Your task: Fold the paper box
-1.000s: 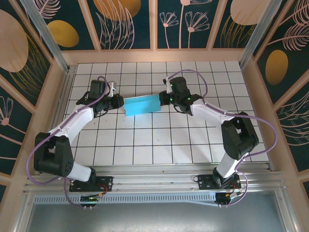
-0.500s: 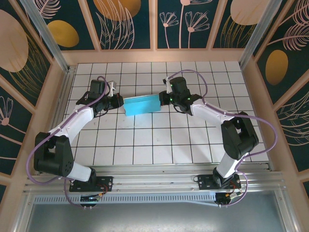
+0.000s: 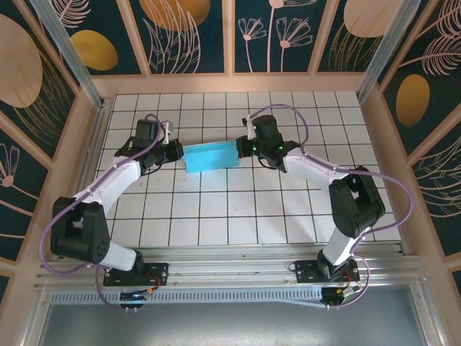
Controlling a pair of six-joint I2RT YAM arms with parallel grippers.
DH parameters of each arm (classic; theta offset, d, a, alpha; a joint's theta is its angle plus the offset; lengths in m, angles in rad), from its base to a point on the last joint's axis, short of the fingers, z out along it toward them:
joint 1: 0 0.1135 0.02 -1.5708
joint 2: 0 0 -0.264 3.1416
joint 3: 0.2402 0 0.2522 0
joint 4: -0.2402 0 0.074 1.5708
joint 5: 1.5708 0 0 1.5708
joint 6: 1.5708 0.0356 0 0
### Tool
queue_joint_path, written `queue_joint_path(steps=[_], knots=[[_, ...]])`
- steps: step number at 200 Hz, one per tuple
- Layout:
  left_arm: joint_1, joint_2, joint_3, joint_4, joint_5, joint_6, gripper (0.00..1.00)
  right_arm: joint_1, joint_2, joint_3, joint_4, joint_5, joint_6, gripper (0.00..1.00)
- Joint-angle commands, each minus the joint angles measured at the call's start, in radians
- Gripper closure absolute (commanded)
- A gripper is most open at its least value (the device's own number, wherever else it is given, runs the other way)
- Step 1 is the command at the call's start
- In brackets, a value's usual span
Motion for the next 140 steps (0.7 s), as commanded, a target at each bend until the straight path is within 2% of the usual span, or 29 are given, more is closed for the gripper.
queue_joint_path(steps=[1,61,81,104,140], knots=[[0.006,0.03,-0.035,-0.051,-0.015,0.001,0.94,0.005,0.021,-0.028,-0.014,0.002,-0.001,1.0],[0.006,0.027,-0.056,-0.057,-0.03,-0.007,0.92,0.006,0.024,-0.067,0.001,0.008,-0.004,1.0],[0.006,-0.002,-0.046,-0.057,-0.016,-0.013,0.85,0.004,0.018,-0.057,-0.003,0.013,-0.006,1.0],[0.006,-0.044,-0.007,-0.047,-0.004,-0.031,0.7,0.004,0.015,-0.038,-0.007,0.019,-0.009,1.0],[0.007,-0.112,-0.011,0.011,0.01,-0.1,0.6,0.004,0.017,-0.019,-0.014,0.019,-0.016,1.0]])
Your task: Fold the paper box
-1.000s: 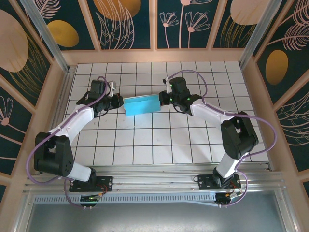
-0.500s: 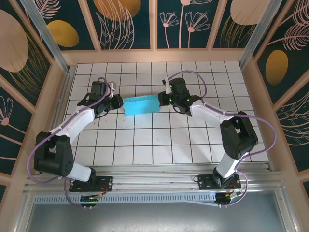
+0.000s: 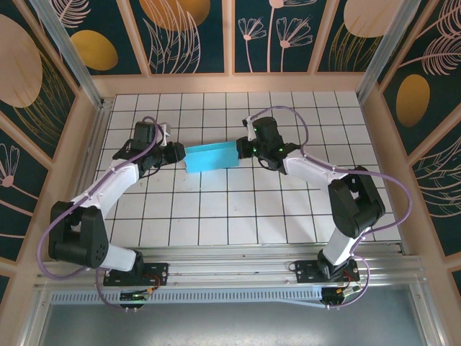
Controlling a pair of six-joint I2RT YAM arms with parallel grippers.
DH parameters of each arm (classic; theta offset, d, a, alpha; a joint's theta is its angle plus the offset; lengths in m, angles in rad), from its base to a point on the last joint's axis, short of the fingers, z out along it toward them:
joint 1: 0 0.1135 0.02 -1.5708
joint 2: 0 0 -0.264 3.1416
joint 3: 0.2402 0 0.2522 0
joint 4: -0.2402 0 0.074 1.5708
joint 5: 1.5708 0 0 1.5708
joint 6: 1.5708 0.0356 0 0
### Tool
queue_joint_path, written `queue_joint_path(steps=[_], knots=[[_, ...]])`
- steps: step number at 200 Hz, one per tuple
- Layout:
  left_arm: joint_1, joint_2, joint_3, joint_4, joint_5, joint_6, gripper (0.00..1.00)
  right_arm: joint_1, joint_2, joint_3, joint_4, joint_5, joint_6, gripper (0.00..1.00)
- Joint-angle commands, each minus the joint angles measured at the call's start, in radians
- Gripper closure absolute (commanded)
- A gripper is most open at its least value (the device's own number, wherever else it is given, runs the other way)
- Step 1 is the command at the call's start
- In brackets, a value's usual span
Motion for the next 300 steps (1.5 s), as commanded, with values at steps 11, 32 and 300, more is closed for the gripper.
queue_joint_path(steps=[11,32,300], knots=[[0.003,-0.075,-0.002,0.049,0.015,-0.119,0.58,0.004,0.018,0.015,-0.063,0.017,-0.015,1.0],[0.003,-0.08,-0.037,0.119,0.012,-0.263,0.55,0.005,0.016,0.013,-0.066,0.017,-0.015,1.0],[0.003,0.087,-0.13,0.234,-0.007,-0.516,0.75,-0.028,-0.074,0.051,-0.113,-0.109,0.027,0.75]])
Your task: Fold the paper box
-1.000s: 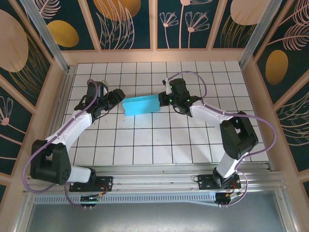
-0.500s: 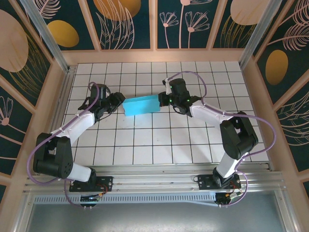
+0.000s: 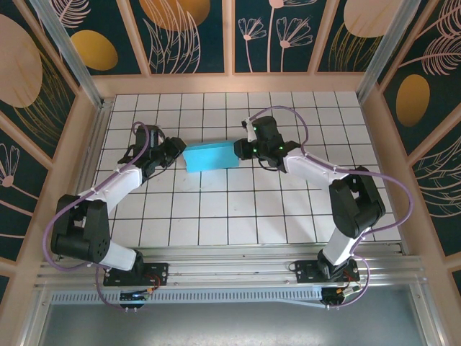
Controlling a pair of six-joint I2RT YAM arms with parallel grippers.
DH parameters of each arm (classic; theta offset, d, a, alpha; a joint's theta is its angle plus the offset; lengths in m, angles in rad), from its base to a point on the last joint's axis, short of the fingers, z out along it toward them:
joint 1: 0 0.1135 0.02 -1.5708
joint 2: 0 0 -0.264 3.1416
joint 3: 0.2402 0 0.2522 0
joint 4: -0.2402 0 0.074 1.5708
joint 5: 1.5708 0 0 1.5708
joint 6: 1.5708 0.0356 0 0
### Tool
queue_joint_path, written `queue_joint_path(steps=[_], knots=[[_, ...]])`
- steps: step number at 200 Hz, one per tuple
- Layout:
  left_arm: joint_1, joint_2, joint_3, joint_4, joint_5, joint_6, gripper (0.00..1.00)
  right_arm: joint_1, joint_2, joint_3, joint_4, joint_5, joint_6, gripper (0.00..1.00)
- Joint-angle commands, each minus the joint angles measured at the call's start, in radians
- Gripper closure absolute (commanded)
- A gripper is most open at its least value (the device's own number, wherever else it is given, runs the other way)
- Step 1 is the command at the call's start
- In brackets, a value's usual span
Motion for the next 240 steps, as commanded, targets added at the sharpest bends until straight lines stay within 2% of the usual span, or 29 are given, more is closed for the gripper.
queue_joint_path(steps=[1,19,37,59,90,139,189,216,240], knots=[[0.004,0.031,-0.025,-0.065,-0.017,0.011,0.74,-0.024,-0.069,0.022,-0.02,-0.052,0.017,0.75],[0.003,0.029,-0.023,-0.07,-0.018,0.017,0.75,-0.026,-0.097,0.013,-0.001,-0.083,0.051,0.7],[0.003,0.025,-0.023,-0.073,-0.02,0.018,0.75,-0.084,-0.12,-0.001,0.047,-0.145,0.116,0.63],[0.004,0.02,-0.022,-0.076,-0.023,0.022,0.75,-0.112,-0.112,-0.006,0.092,-0.214,0.197,0.47],[0.004,0.015,-0.022,-0.076,-0.021,0.024,0.75,-0.125,-0.005,0.084,0.025,-0.268,0.275,0.46],[0.003,0.015,-0.024,-0.074,-0.02,0.033,0.75,-0.118,0.119,0.124,0.045,-0.34,0.312,0.49],[0.003,0.018,-0.037,-0.071,-0.016,0.036,0.75,-0.113,0.156,0.062,0.07,-0.332,0.322,0.71],[0.003,0.014,-0.06,-0.073,-0.017,0.042,0.76,-0.113,0.158,-0.005,0.088,-0.303,0.32,0.77],[0.003,0.009,-0.115,-0.053,-0.025,0.043,0.84,-0.118,0.156,-0.049,0.074,-0.251,0.301,0.81]])
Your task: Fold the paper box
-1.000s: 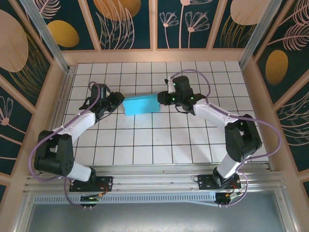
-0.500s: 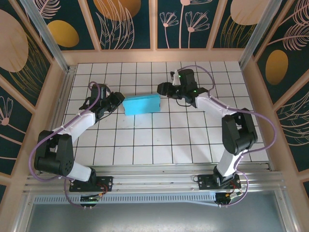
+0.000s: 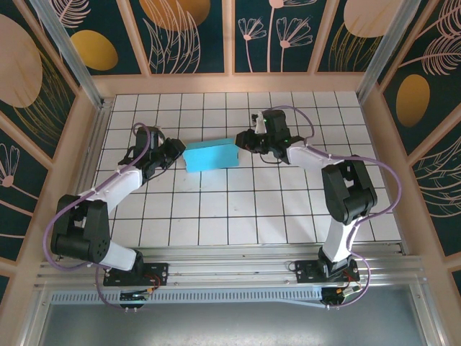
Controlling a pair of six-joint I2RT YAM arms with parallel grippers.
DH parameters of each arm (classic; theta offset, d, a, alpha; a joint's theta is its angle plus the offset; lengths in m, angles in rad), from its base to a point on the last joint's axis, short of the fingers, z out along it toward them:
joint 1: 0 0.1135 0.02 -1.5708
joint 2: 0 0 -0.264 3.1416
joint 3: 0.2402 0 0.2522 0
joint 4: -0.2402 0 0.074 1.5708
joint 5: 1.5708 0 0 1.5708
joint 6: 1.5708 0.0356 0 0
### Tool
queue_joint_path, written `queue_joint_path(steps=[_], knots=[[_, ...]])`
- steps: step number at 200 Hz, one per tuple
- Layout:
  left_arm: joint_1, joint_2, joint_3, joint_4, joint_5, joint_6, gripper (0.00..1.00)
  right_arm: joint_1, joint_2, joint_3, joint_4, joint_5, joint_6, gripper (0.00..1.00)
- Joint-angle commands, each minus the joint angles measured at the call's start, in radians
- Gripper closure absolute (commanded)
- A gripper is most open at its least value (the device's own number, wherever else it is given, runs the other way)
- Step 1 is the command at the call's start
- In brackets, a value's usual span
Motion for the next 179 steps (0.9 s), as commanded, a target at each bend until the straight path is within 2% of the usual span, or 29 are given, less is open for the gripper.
queue_joint_path(steps=[1,21,43,78,103,155,179], knots=[[0.003,0.015,-0.086,-0.082,-0.014,0.013,0.84,0.003,0.025,-0.076,-0.08,0.063,-0.013,0.82],[0.002,0.018,-0.113,-0.048,0.02,0.005,0.89,-0.007,0.013,-0.066,-0.079,0.043,-0.004,0.8],[0.002,0.002,-0.09,-0.057,0.012,0.012,0.88,-0.009,-0.014,-0.007,-0.1,0.033,-0.007,0.7],[0.002,-0.037,0.002,-0.121,-0.034,0.058,0.62,-0.012,-0.042,0.096,-0.147,0.034,-0.029,0.63],[0.002,-0.055,0.032,-0.133,-0.053,0.07,0.53,-0.016,-0.052,0.118,-0.158,0.041,-0.033,0.62],[0.003,-0.046,0.028,-0.119,-0.046,0.062,0.52,-0.021,-0.025,0.125,-0.161,0.034,-0.041,0.62],[0.003,-0.028,0.023,-0.119,-0.039,0.06,0.58,-0.019,-0.002,0.112,-0.155,0.023,-0.039,0.67]])
